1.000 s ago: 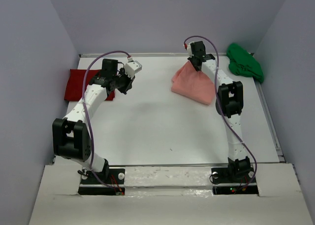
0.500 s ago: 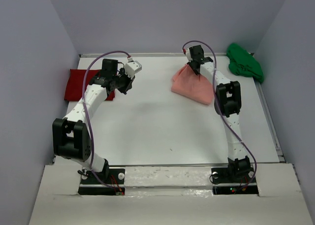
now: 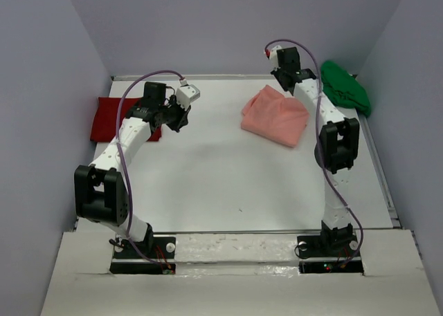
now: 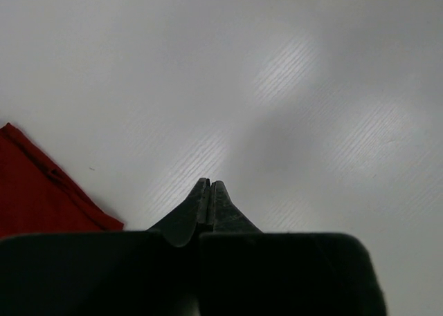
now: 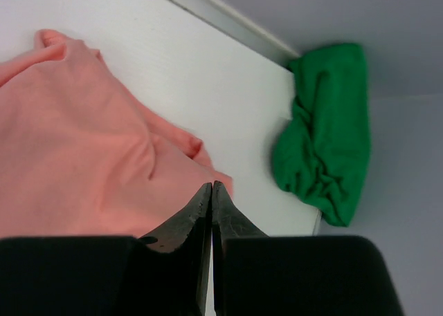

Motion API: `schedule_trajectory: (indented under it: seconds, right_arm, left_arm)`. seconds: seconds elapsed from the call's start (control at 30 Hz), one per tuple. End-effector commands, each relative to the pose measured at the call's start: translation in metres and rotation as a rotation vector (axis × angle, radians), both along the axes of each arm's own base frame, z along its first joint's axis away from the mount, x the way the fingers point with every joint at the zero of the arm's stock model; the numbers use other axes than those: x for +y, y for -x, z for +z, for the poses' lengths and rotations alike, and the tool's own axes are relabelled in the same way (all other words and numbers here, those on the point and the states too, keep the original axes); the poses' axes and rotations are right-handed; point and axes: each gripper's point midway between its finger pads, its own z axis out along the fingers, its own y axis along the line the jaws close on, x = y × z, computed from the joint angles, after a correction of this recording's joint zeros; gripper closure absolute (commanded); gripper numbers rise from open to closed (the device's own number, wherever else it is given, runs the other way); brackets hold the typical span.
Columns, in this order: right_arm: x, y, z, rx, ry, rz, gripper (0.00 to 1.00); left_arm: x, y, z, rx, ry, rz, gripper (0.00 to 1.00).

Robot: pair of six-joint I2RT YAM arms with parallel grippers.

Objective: Fold and stack the t-shirts
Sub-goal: Fold the tshirt

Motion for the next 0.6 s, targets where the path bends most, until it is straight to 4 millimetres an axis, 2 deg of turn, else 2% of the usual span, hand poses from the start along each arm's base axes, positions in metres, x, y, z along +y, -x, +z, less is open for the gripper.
schedule_trajectory:
  seconds: [0.0, 0.03, 0.07, 0.1, 0.13, 0.17, 0.23, 0.3, 0.4, 0.43, 0.5, 0.53, 0.57]
  right_arm:
    - [0.005, 0.032, 0.08, -0.109, -0.03, 0.024, 0.84]
    - [0.012, 0.042, 0.077, -0.077, -0.041, 0.052, 0.78]
    - [0.018, 0.053, 0.082, -0.068, -0.062, 0.07, 0.73]
    - [0.024, 0.068, 0.071, -0.006, -0.059, 0.089, 0.72]
    - [0.023, 0.077, 0.065, 0.028, -0.065, 0.092, 0.72]
    - [0.029, 0.094, 0.049, 0.094, -0.077, 0.102, 0.73]
    - [0.04, 0.113, 0.026, 0.184, -0.109, 0.141, 0.73]
    - [0.055, 0.13, 0.013, 0.25, -0.147, 0.176, 0.72]
    - [0.073, 0.144, -0.004, 0.33, -0.191, 0.23, 0.65]
    - [0.087, 0.147, -0.007, 0.343, -0.195, 0.269, 0.63]
    - [0.096, 0.144, -0.01, 0.348, -0.187, 0.292, 0.61]
    - [0.1, 0.141, -0.023, 0.374, -0.169, 0.296, 0.6]
    - [0.104, 0.14, -0.026, 0.379, -0.143, 0.307, 0.6]
  left_arm:
    - [-0.016, -0.002, 0.017, -0.003, 0.068, -0.048, 0.98]
    - [-0.017, -0.002, 0.017, -0.005, 0.071, -0.05, 0.95]
    - [-0.017, -0.004, 0.016, -0.005, 0.07, -0.045, 0.91]
    - [-0.017, -0.004, 0.015, -0.009, 0.064, -0.05, 0.82]
    - [-0.017, -0.003, 0.015, -0.007, 0.062, -0.054, 0.82]
    - [-0.017, -0.004, 0.014, -0.006, 0.065, -0.054, 0.83]
    - [-0.017, -0.003, 0.01, -0.001, 0.066, -0.056, 0.77]
    - [-0.018, -0.003, 0.006, 0.019, 0.076, -0.061, 0.73]
    - [-0.019, -0.005, 0.003, 0.04, 0.085, -0.06, 0.71]
    - [-0.018, -0.007, 0.004, 0.042, 0.085, -0.05, 0.72]
    - [-0.013, -0.011, 0.002, 0.048, 0.081, -0.028, 0.72]
    - [-0.007, -0.014, 0.002, 0.046, 0.081, -0.012, 0.72]
    - [-0.003, -0.015, 0.002, 0.048, 0.084, 0.003, 0.72]
